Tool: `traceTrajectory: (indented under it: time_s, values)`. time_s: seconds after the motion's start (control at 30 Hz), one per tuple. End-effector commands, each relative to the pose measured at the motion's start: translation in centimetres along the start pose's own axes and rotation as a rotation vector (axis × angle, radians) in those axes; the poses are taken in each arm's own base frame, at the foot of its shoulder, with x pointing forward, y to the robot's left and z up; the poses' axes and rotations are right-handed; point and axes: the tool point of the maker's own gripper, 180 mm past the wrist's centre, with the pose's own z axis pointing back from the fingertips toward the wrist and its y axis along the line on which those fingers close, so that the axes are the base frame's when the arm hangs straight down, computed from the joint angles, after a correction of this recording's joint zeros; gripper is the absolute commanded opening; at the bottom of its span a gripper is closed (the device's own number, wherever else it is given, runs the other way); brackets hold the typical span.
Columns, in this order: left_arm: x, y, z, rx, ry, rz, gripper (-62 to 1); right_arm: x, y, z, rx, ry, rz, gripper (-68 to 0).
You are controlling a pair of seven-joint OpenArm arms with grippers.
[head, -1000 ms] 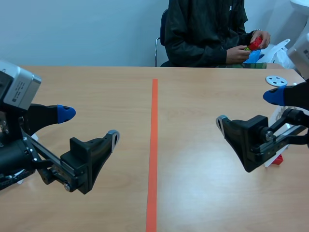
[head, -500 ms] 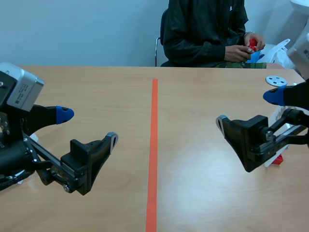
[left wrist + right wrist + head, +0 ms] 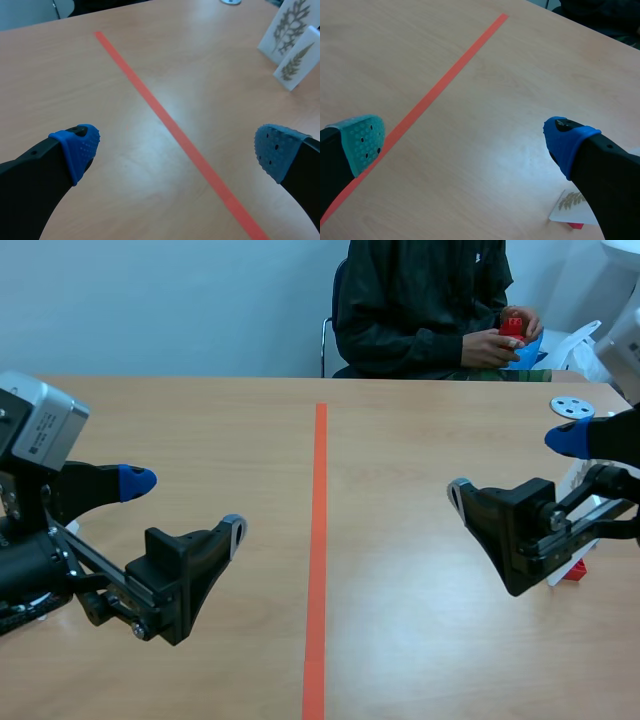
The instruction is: Sort the leaf by its shape. The table is split by an orange tape line. A compound leaf with several leaflets goes to the left side, a simple leaf with one blade goes to the right side. Return to the home posture when a red brick is placed on the table.
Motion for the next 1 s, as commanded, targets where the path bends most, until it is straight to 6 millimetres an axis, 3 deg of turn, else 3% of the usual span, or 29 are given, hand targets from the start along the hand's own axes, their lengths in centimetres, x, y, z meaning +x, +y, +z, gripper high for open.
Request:
traceTrajectory:
  time_s: [0.0, 0.97]
  values:
    - [0.69, -0.07, 0.0, -0.008, -0.029, 0.008, 1.4, 0.81, -0.58, 0.05, -0.011, -0.031, 0.0, 0.4]
    - [0.9, -0.07, 0.0, -0.007, -0.041, 0.009, 1.4, 0.79, -0.59, 0.05, -0.012, -0.03, 0.0, 0.4]
